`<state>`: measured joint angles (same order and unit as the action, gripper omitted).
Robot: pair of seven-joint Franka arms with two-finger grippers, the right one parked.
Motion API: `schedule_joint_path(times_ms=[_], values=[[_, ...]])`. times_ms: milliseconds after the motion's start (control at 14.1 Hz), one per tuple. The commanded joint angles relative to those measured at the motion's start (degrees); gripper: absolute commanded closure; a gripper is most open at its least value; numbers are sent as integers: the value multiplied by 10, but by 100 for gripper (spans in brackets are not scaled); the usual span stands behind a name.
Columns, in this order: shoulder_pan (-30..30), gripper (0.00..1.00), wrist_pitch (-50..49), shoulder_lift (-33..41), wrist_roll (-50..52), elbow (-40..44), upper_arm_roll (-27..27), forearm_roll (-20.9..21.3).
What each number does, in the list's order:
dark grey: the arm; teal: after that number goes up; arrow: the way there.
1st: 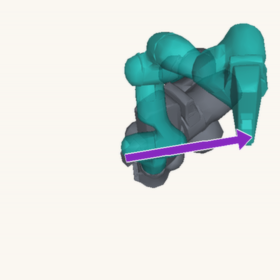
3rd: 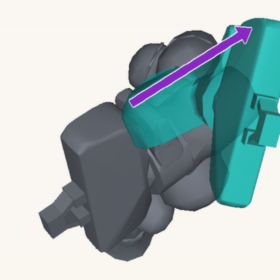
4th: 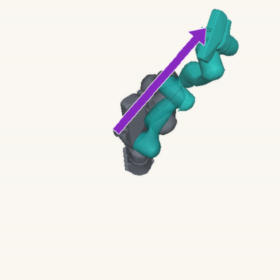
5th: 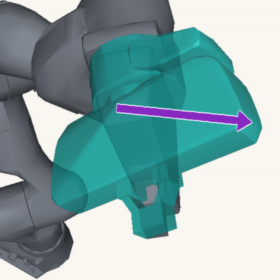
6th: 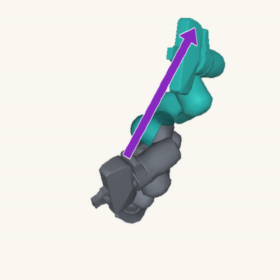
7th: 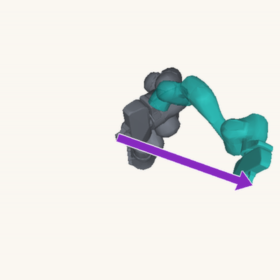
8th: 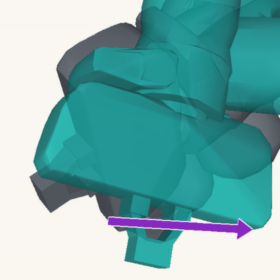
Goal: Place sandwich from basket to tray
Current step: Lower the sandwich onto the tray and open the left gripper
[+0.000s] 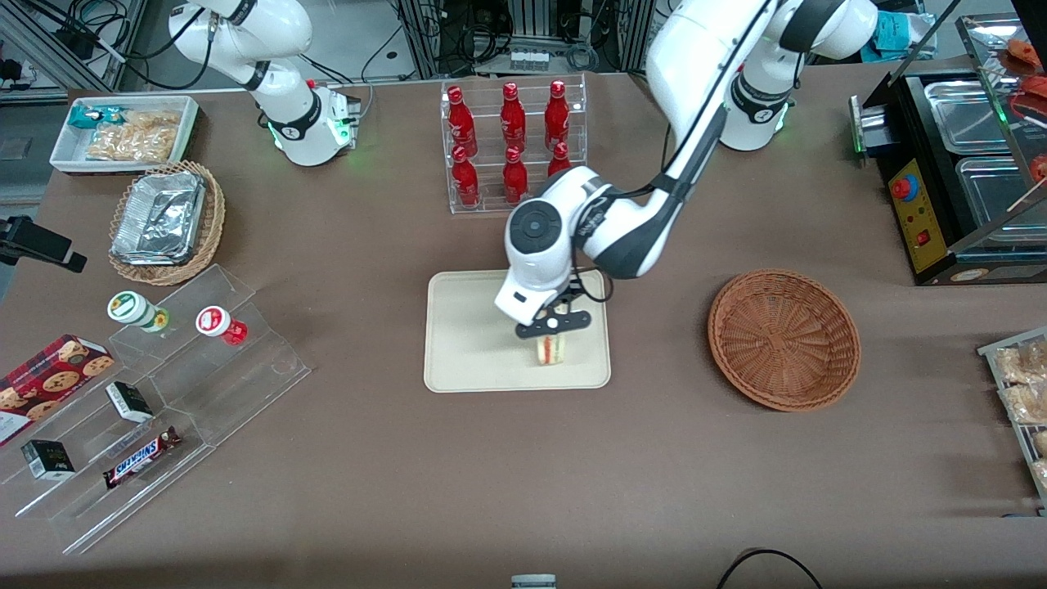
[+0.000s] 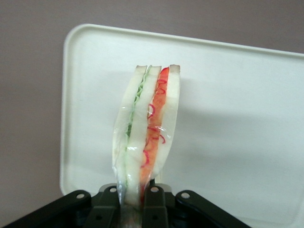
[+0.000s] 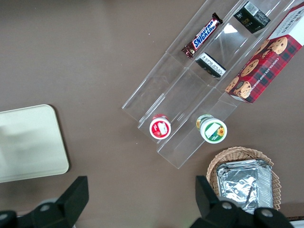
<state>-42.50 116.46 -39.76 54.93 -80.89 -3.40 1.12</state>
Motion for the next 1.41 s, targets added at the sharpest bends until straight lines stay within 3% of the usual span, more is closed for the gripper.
schedule_joint_path(times_ms=[0,424,566,636,707,778,1061,1343], values=[[-17,99,-15,-55,26,82,-6,2],[-26,98,13,-93,33,101,-9,4],[-32,89,25,-99,37,97,-11,3],[-32,71,25,-99,43,97,-11,2],[-32,15,25,-98,58,97,-11,3],[-33,0,25,-96,70,97,-11,3],[-36,0,13,-64,69,96,-8,11],[-20,0,-63,-2,74,78,-2,5]])
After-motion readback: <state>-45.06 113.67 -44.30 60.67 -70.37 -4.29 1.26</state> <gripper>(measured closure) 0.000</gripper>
